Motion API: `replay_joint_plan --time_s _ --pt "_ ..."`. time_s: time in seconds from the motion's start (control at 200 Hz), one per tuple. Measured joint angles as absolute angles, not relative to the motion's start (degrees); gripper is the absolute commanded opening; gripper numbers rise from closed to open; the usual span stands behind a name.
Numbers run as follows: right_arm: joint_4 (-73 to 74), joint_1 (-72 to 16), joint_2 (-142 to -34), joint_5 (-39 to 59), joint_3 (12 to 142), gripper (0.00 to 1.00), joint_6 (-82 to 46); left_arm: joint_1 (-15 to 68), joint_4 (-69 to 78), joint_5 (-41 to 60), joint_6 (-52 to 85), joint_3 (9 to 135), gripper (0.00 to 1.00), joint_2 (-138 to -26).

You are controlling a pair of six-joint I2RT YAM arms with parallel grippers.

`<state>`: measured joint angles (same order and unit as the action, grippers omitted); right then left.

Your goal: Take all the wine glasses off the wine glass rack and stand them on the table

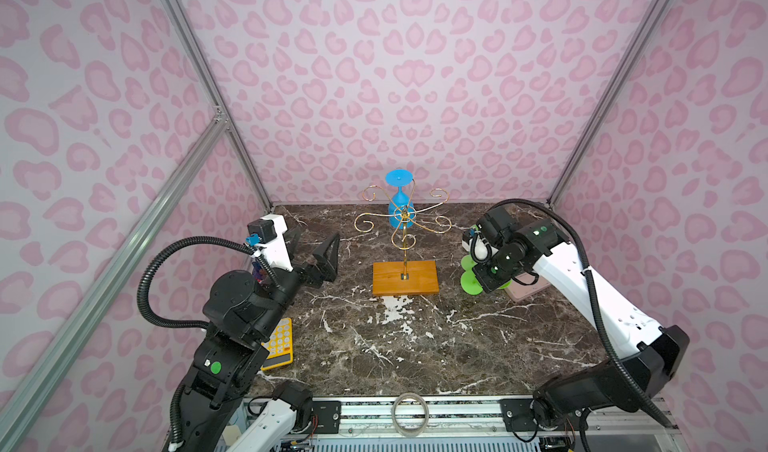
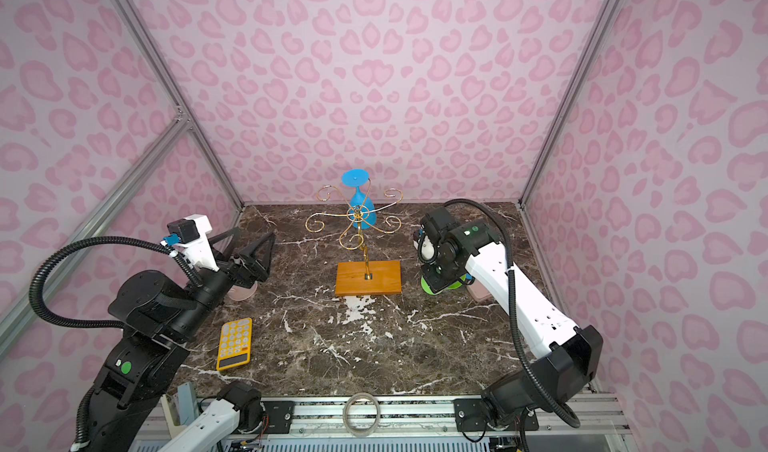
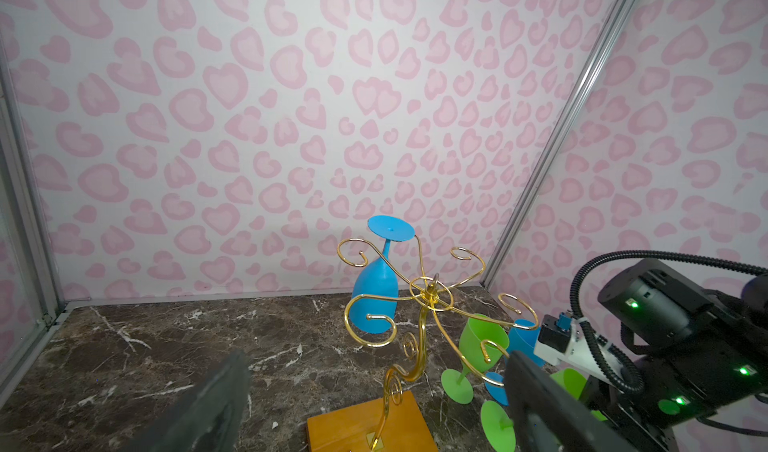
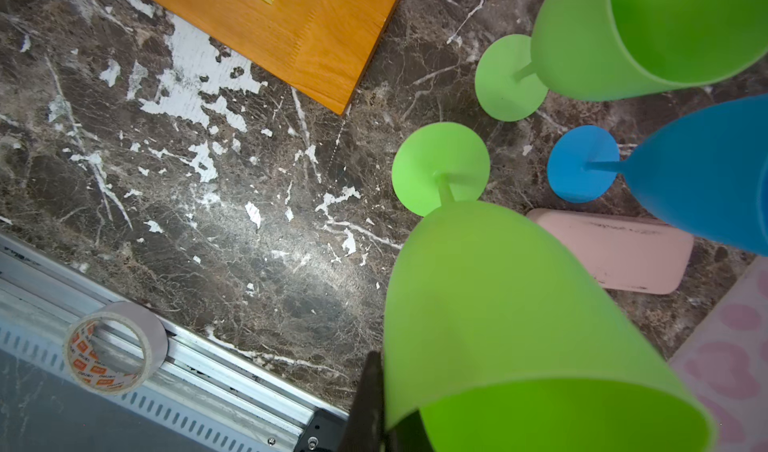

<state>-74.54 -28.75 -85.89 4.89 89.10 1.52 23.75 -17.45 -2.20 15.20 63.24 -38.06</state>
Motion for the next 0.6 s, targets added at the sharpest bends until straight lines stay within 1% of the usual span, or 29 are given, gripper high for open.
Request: replay_joint_plan --time_s 0.38,0.6 --pt "-75.0 -28.2 -93.4 9.0 91.0 0.00 3.8 23.7 -17.2 -2.2 15.0 63.1 0.97 -37.5" --pt "-75.7 -28.1 -96.1 8.5 91.3 0.00 4.1 23.7 -17.2 -1.9 14.8 63.0 0.97 -37.6"
